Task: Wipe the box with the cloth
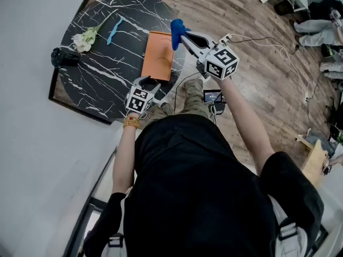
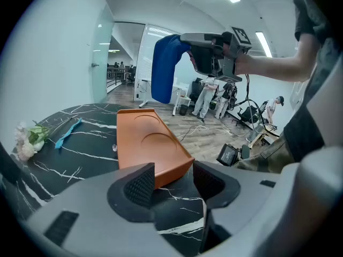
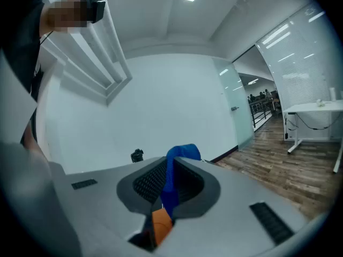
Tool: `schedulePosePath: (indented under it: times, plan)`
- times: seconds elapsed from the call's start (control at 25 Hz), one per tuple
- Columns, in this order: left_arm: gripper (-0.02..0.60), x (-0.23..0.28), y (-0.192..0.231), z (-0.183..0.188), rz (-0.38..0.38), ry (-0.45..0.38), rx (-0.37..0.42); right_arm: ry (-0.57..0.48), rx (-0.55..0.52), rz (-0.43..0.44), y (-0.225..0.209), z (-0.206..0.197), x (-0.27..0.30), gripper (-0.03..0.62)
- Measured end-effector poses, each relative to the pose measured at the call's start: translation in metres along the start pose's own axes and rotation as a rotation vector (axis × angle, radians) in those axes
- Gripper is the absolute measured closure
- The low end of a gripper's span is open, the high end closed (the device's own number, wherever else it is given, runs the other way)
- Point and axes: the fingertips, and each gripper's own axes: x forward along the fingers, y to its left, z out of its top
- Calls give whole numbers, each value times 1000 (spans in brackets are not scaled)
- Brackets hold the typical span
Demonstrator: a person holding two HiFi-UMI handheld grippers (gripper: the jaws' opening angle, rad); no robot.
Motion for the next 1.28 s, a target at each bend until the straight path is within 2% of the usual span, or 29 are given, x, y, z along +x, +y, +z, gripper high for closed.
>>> schedulePosePath:
  times: [0.32, 0.6, 0.76, 1.08, 1.2, 1.28]
  plan:
    - [360, 6, 16, -7, 11, 0, -45, 73, -83, 75, -1, -9, 41, 565]
    - [365, 7, 18, -6, 24, -23, -101, 210, -212, 120, -13, -35, 87, 565]
    - [367, 8, 19, -4, 31, -17, -117, 335, -279, 152, -22, -69, 116, 564]
    - [359, 10, 17, -2, 23, -4, -149, 656, -460, 172, -33, -162, 147, 564]
    - [353, 10, 16, 0, 22, -13, -164, 702, -468, 180, -33, -184, 155, 564]
    - [339, 9, 16, 1, 24, -7, -159, 697, -456, 193, -29, -187, 160, 534]
